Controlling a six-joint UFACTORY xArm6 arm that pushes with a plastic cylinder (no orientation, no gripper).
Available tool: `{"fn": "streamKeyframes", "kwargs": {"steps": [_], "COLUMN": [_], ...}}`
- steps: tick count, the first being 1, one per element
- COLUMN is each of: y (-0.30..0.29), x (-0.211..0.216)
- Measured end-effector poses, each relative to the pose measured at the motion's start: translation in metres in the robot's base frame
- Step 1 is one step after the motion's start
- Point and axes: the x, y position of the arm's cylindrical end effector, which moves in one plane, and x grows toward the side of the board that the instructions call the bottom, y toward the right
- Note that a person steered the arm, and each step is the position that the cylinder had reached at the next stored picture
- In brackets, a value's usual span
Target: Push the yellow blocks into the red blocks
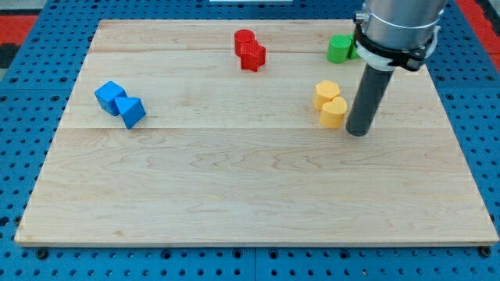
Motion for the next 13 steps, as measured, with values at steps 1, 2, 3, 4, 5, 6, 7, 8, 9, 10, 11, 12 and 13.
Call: {"fn": "streamKeyframes", "kwargs": {"steps": [1, 2, 3, 4, 5, 6, 7, 8, 9, 10, 11, 12, 13], "y": [-0.028, -0.053, -0.059, -0.031, -0.032, -0.068, -0.108, -0.144, -0.153, -0.143, -0.102, 0.004, 0.004], "x": [-0.016, -0.026, -0.027, -0.027, -0.037, -0.057, -0.085, -0.106, -0.107, -0.075, -0.039, -0.039, -0.057]}}
